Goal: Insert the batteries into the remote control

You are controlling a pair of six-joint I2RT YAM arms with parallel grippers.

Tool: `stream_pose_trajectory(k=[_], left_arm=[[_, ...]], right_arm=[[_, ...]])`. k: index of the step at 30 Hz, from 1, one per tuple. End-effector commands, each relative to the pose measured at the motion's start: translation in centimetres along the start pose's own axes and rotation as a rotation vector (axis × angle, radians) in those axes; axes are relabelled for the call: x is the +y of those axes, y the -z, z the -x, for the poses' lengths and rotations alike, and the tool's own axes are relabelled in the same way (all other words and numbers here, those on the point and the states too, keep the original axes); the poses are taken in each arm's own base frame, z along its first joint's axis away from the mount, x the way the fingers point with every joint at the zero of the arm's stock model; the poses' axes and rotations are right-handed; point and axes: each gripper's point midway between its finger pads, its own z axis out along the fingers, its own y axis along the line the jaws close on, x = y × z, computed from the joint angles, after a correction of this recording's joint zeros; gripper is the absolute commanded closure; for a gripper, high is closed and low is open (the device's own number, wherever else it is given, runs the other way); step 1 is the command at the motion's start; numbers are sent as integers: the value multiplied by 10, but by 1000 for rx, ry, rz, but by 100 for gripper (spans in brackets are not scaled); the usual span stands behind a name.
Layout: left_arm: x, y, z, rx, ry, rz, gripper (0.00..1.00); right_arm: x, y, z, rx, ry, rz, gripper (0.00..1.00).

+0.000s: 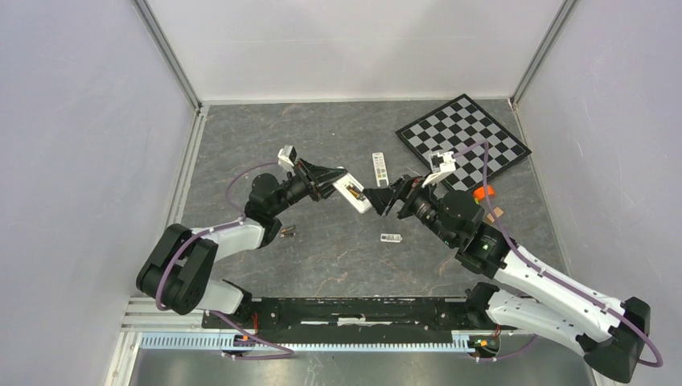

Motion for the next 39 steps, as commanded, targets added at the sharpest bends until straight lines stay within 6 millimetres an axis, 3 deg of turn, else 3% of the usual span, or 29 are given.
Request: stream_pose_trajectory(k=[1, 7, 15, 22, 32, 35, 39], left_arm=[[-55, 10, 3, -41, 103, -175, 98], [-72, 18, 2, -55, 111, -220, 98], [-72, 20, 0, -52, 87, -220, 98], [-75, 20, -2, -44, 66, -225, 98], [-99, 23, -10, -13, -39, -292, 98], [-109, 26, -13, -13, -92, -325, 98], [-111, 27, -13, -26, -133, -310, 98]], right_arm=[[22, -4, 18, -80, -151, 85, 2], [34, -12, 10, -77, -251, 163, 2], [41, -21, 2, -47, -299, 192, 14], [33, -29, -10, -8, -321, 144, 25], [20, -42, -29, 53, -339, 81, 35], [19, -43, -34, 72, -345, 82, 34], [25, -37, -27, 38, -310, 153, 9]])
